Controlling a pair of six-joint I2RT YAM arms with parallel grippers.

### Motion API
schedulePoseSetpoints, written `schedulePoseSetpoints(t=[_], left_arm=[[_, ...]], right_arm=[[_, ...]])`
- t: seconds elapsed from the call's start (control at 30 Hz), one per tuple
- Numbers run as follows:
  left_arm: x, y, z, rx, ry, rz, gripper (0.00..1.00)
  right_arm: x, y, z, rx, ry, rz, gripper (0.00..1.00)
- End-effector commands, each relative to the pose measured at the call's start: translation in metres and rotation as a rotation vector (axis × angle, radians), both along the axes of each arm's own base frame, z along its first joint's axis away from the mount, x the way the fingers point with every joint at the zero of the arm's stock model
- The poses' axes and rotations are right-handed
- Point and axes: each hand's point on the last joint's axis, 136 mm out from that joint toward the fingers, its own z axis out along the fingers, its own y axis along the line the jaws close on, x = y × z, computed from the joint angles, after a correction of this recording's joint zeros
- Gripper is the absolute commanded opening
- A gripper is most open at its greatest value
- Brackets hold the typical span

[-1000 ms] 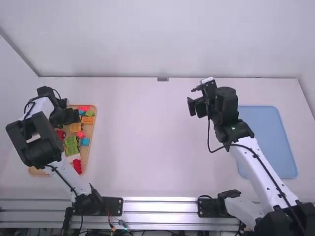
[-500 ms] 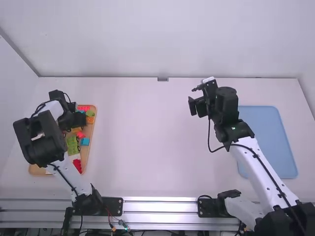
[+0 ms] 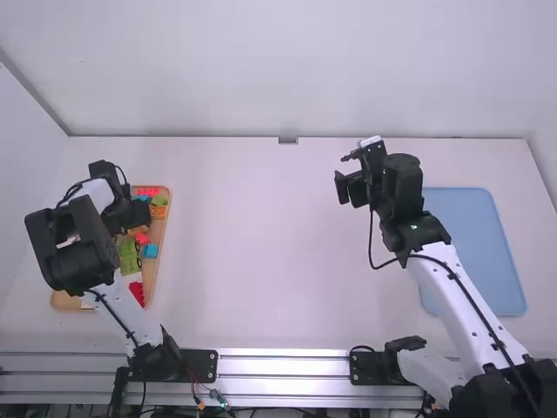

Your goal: Assemble lego blocks to make yellow taxi

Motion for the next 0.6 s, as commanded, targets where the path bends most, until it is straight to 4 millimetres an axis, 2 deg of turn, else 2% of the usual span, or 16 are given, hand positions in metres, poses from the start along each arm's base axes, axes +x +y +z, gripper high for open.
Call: schedulePoseSetpoints(t=[0.0, 0.33, 0.57], left_arm=[[-0.0011, -0.0049, -0.0044, -0.022, -0.001, 0.027, 0.78], [-0.0054, -0.0075, -0.0056, -0.035, 0.014, 0.048, 0.71], [-0.0028, -0.0077, -0.0067, -0.027, 0.005, 0.037, 0.73]], right_arm=[[0.0046, 0.0002, 0.0132, 0.009, -0.024, -0.003, 0.99], [0.0037, 0.0022, 0.0126, 0.001, -0.024, 0.006, 0.99], [0.0034, 0.0034, 0.0126, 0.001, -0.023, 0.009, 0.99]])
